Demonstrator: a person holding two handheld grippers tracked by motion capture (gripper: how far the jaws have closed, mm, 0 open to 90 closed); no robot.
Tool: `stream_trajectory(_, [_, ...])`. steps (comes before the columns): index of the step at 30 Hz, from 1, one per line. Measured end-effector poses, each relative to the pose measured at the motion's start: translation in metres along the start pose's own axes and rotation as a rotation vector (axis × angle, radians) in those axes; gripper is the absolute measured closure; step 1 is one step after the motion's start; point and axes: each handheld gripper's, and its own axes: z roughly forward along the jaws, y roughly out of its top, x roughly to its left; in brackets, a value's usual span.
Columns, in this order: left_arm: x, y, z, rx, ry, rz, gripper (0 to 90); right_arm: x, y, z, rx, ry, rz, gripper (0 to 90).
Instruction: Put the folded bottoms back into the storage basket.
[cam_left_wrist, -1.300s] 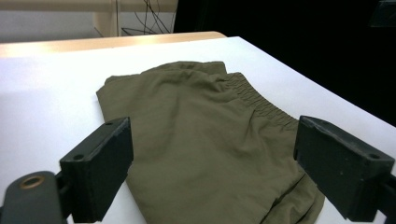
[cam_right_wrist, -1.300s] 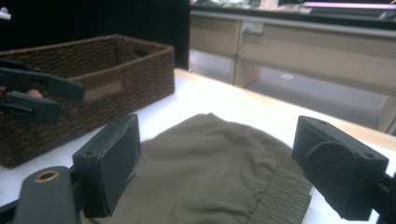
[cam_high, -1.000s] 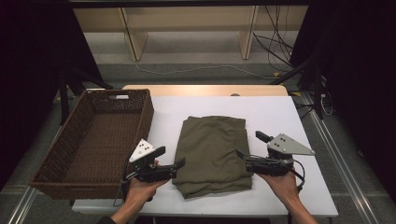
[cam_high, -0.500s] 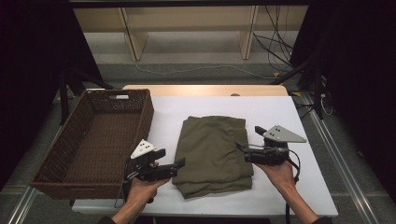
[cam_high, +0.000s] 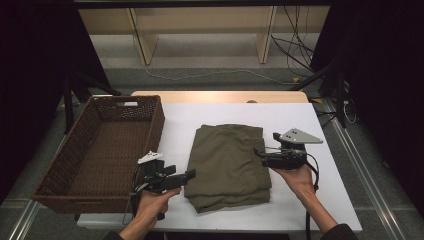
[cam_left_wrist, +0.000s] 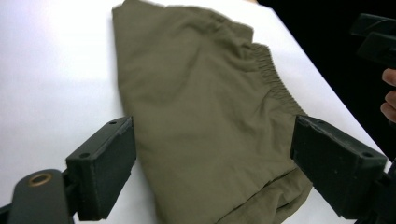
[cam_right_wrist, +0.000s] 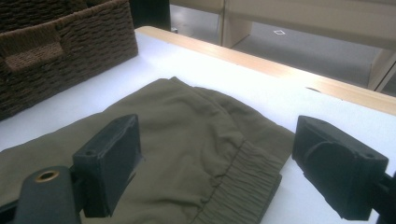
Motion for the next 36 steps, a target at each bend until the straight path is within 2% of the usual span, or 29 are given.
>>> stream_trajectory(2, [0.003, -0.001, 0.003, 0.027, 0.008, -0.043, 14.1, -0.002, 0.0, 0.003, 0.011, -0.002, 0.003, 16.8])
stream_trajectory(7, [0.005, -0.003, 0.006, 0.058, 0.032, -0.063, 14.2, -0.009, 0.001, 0.012, 0.046, 0.003, 0.009, 16.6])
stream_trajectory(9, [0.006, -0.004, 0.008, 0.076, 0.04, -0.072, 14.2, -0.014, 0.001, 0.019, 0.091, 0.015, 0.0, 16.3])
stream_trajectory(10, [0.006, -0.005, 0.01, 0.088, 0.039, -0.084, 14.2, -0.019, 0.001, 0.026, 0.116, 0.001, -0.018, 16.2])
stream_trajectory(11, [0.007, -0.006, 0.01, 0.095, 0.04, -0.095, 14.2, -0.019, 0.001, 0.026, 0.116, 0.001, -0.018, 16.2])
stream_trajectory(16, [0.012, -0.007, 0.014, 0.112, 0.042, -0.141, 14.2, -0.034, -0.002, 0.042, 0.188, 0.018, 0.026, 16.0])
stream_trajectory(18, [0.013, -0.008, 0.014, 0.118, 0.041, -0.153, 14.3, -0.039, -0.003, 0.047, 0.2, 0.019, 0.04, 16.0])
stream_trajectory(21, [0.013, -0.008, 0.015, 0.133, 0.046, -0.151, 14.3, -0.043, -0.004, 0.052, 0.21, 0.016, 0.054, 15.9])
stream_trajectory(23, [0.014, -0.009, 0.017, 0.138, 0.046, -0.167, 14.4, -0.048, -0.005, 0.058, 0.226, 0.021, 0.075, 15.9])
stream_trajectory(25, [0.016, -0.01, 0.018, 0.152, 0.037, -0.202, 14.6, -0.053, -0.006, 0.062, 0.24, 0.026, 0.087, 16.0])
stream_trajectory(26, [0.019, -0.012, 0.02, 0.166, 0.038, -0.216, 15.1, -0.058, -0.006, 0.068, 0.257, 0.04, 0.112, 16.1])
stream_trajectory(27, [0.019, -0.012, 0.02, 0.166, 0.038, -0.216, 15.1, -0.058, -0.006, 0.068, 0.257, 0.04, 0.112, 16.1])
stream_trajectory(28, [0.02, -0.013, 0.021, 0.171, 0.041, -0.233, 15.2, -0.063, -0.007, 0.073, 0.282, 0.05, 0.119, 16.1])
stream_trajectory(30, [0.021, -0.014, 0.022, 0.171, 0.044, -0.245, 15.2, -0.065, -0.007, 0.075, 0.292, 0.062, 0.121, 16.1])
stream_trajectory(31, [0.021, -0.014, 0.022, 0.175, 0.045, -0.247, 15.5, -0.069, -0.007, 0.078, 0.314, 0.079, 0.13, 15.9])
stream_trajectory(36, [0.024, -0.016, 0.024, 0.185, 0.049, -0.262, 16.2, -0.078, -0.004, 0.082, 0.327, 0.079, 0.156, 15.8])
